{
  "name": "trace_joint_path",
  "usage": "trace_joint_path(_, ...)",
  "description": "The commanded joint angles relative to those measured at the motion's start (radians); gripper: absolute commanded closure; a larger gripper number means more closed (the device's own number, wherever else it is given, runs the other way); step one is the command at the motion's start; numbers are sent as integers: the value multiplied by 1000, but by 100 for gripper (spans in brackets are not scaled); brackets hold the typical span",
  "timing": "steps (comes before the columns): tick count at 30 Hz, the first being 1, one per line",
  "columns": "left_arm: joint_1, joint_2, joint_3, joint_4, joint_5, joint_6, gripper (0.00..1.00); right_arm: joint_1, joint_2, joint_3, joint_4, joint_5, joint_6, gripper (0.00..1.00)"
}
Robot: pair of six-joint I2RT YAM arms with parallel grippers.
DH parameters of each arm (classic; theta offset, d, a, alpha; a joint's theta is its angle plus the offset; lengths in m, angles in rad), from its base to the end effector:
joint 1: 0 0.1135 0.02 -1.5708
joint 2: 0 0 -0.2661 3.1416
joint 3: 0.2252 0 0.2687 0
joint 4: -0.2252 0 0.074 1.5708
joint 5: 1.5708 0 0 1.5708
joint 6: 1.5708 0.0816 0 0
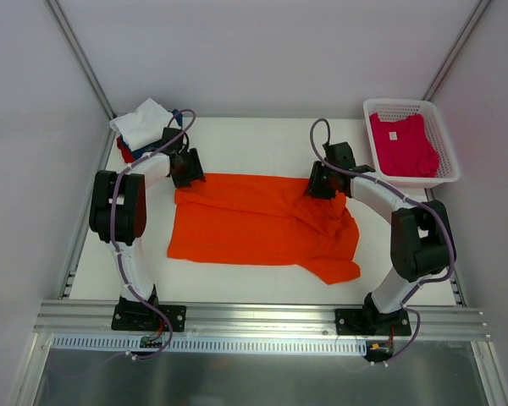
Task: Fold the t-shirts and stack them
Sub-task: Fold the tshirt
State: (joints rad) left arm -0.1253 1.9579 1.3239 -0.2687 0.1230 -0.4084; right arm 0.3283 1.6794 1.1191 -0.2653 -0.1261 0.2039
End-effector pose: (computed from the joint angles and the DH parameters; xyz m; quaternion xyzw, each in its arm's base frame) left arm 0.4581 -0.0678 0.1314 -0.1131 0.9363 -0.1423 0.3004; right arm 0.3826 0.1412 0.1758 -0.0807 0.9263 0.1522 0.3351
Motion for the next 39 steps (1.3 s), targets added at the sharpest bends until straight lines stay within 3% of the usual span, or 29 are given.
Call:
trace_joint_path(1, -5, -7, 14, 3, 7, 19, 45, 12, 6, 18, 34, -15, -5, 71)
trace_joint_path(3, -5, -8, 14, 5, 7, 19, 45, 14, 8, 12, 35, -17, -4, 75)
trace_joint_path(9, -5, -5, 11, 3, 10, 19, 45, 26, -13, -2, 26, 3, -3, 100)
trace_joint_path(28, -5, -13, 6, 3, 23, 14, 45, 190, -414, -203, -81, 158, 78, 100)
trace_joint_path(35, -5, -17, 8, 3, 23, 16, 45, 255, -441, -284, -77, 141, 126, 100)
trace_joint_path(39, -5, -21, 3, 3, 21, 17, 45, 337, -468, -327, -98, 158, 160, 84)
